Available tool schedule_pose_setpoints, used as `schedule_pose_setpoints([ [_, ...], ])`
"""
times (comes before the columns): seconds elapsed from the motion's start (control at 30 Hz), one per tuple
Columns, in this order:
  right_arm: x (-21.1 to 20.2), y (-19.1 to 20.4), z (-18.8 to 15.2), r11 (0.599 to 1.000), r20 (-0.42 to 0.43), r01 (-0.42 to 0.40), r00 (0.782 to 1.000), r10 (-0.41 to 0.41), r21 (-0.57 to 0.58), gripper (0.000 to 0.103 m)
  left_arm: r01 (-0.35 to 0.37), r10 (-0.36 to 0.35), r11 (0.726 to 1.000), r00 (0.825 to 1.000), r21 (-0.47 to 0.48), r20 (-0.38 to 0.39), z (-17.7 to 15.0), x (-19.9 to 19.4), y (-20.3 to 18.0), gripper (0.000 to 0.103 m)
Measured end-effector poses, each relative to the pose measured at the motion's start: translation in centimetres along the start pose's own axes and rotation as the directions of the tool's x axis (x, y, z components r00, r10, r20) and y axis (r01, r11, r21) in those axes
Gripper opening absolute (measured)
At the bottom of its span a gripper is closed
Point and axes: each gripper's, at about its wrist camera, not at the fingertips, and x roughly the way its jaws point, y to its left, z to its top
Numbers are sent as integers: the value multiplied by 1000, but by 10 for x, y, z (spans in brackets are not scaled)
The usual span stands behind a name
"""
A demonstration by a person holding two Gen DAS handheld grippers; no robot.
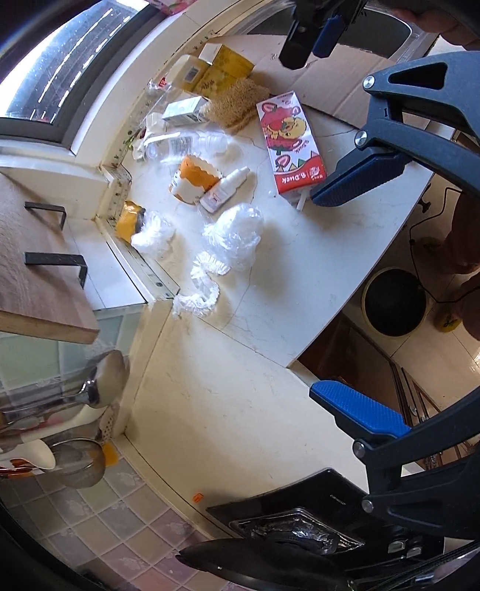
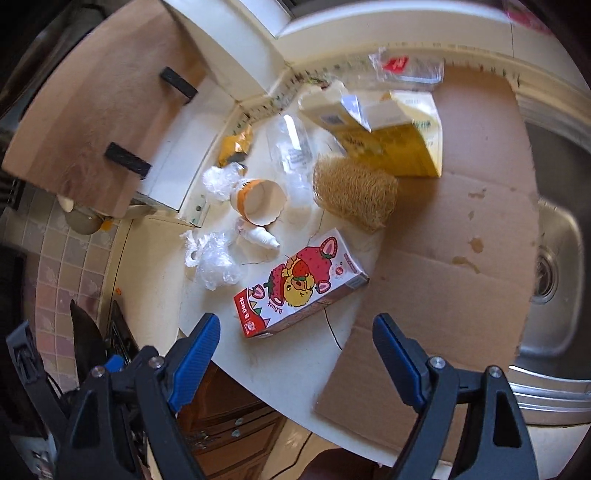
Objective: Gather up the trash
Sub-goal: 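Move both tools toward the plastic bag and the pink B.Duck carton, then grasp the clear plastic bag with left tool while right tool grasps the pink carton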
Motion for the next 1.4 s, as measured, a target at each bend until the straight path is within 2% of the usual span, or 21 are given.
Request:
schedule_pose_setpoints([
  [0.27,50,5,20,988,-80,3,997,9,156,85,-6,5,1000,999,-5,-47,1,23,11,94],
  [0.5,72,9,31,952,-93,177,983,-158,249,85,44,-43,999,997,9,-71,14,41,21,94],
  [0.7,97,21,33,913,-131,302,952,-276,276,85,74,-71,997,994,34,-80,23,48,33,94],
  [0.8,106,26,30,901,-145,342,939,-313,268,73,87,-83,995,993,40,-82,27,51,42,94],
  [0.9,106,28,29,900,-131,340,940,-315,273,69,111,-107,993,991,41,-85,32,54,49,94],
  [1.0,101,28,26,915,-114,303,953,-282,266,59,167,-163,985,982,38,-99,39,59,50,94],
  [1.03,98,27,25,921,-103,288,957,-270,261,52,191,-187,981,977,37,-103,42,61,48,94],
  [1.07,95,30,24,925,-85,278,961,-265,258,32,209,-204,977,973,38,-106,44,63,46,94],
  [1.1,89,29,24,934,-64,257,966,-249,250,24,227,-221,973,969,41,-111,46,65,43,94],
  [1.13,86,30,22,940,-62,238,971,-230,243,8,238,-232,970,966,44,-114,49,68,39,94],
  [1.17,82,28,21,945,-67,219,976,-209,242,0,249,-242,967,963,48,-118,51,71,34,94],
  [1.27,79,14,17,951,-96,187,981,-168,246,0,279,-269,958,954,61,-136,61,86,15,94],
  [1.4,77,10,3,957,-153,161,980,-126,243,1,284,-271,956,951,68,-149,71,100,-3,94],
])
